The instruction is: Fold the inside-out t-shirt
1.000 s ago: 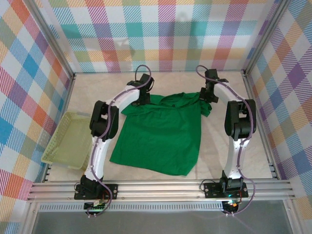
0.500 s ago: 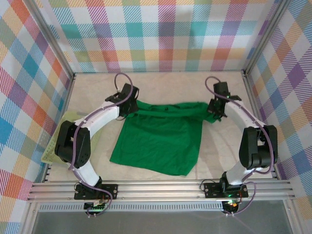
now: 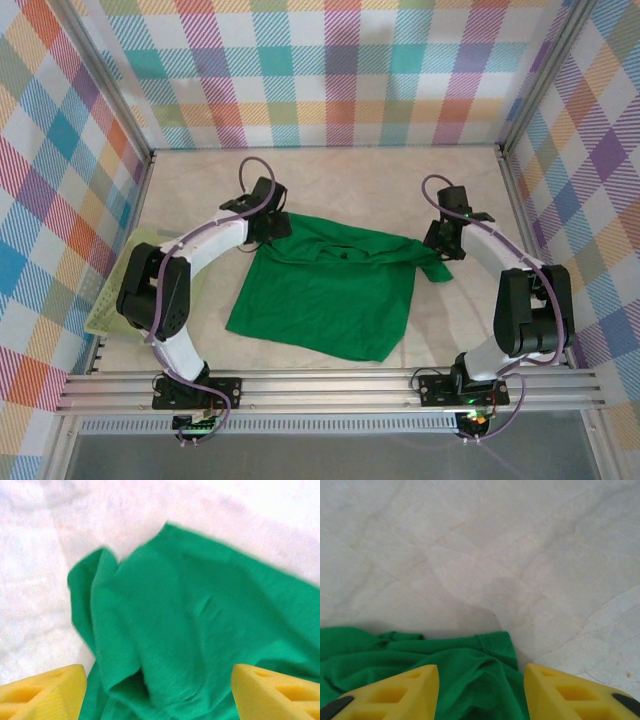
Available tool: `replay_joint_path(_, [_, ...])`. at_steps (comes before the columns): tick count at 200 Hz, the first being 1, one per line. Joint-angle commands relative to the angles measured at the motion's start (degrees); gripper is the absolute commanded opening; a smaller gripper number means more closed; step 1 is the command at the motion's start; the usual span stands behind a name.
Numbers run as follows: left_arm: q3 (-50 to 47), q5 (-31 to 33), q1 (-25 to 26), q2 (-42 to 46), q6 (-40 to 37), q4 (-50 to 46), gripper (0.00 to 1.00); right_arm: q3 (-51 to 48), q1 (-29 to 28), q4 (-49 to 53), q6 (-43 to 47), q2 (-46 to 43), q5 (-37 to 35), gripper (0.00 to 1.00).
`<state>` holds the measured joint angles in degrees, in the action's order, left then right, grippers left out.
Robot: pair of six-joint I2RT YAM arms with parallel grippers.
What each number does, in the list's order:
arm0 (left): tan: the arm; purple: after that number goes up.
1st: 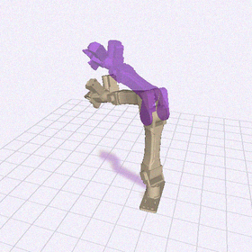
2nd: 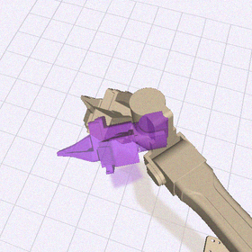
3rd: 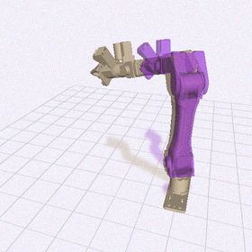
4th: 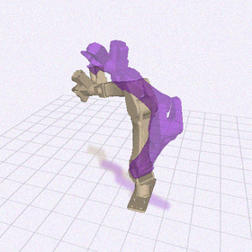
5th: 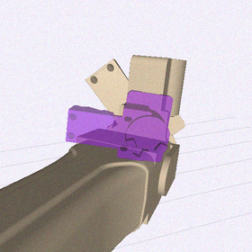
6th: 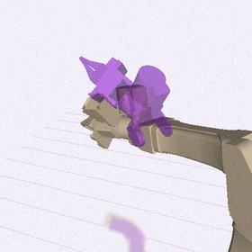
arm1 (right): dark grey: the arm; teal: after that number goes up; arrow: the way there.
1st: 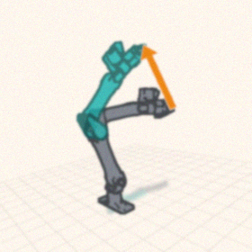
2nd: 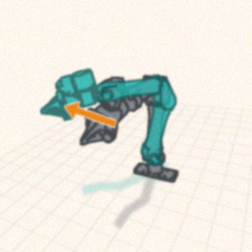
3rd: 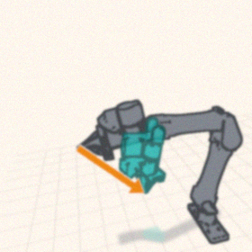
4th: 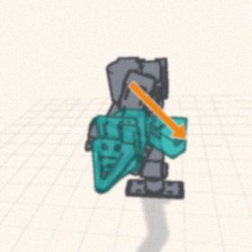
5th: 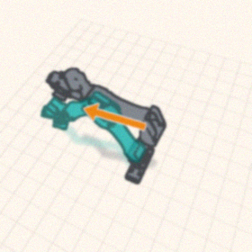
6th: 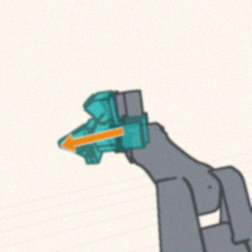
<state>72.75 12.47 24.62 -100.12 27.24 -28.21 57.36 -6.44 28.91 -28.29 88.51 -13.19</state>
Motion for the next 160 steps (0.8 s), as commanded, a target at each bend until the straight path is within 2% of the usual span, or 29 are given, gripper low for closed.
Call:
replay_joint_path(1, [1.95,-0.70,-0.45,-3.22,-0.15,-0.84,0.75,0.94,0.20,-1.05,-0.18,-0.55,1.98,0.52])
replay_joint_path(34, [1.60,-3.15,-0.45,-6.08,0.50,-0.07,0.68,0.44,0.17,-2.12,-0.18,1.07,4.61,0.54])
replay_joint_path(55, [1.79,-2.72,-0.50,-7.44,0.44,0.13,0.57,0.47,0.15,-2.65,-0.27,2.86,5.89,0.54])
replay_joint_path(87, [1.88,-2.54,-0.45,-7.25,0.44,0.26,0.33,1.08,0.19,-2.75,-0.03,4.81,6.43,0.42])
replay_joint_path(120, [1.53,-2.27,-0.45,-5.08,0.18,0.31,0.16,0.91,0.17,-3.09,0.08,4.64,7.65,0.22])
replay_joint_path(148, [0.77,-1.50,-0.45,-1.92,0.23,-0.05,0.04,0.65,0.13,-1.98,0.08,1.67,6.46,0.00])
replay_joint_path(160, [0.23,-1.12,-0.45,0.14,0.24,0.07,0.00,0.75,0.11,-0.91,0.23,-0.70,4.70,0.00])
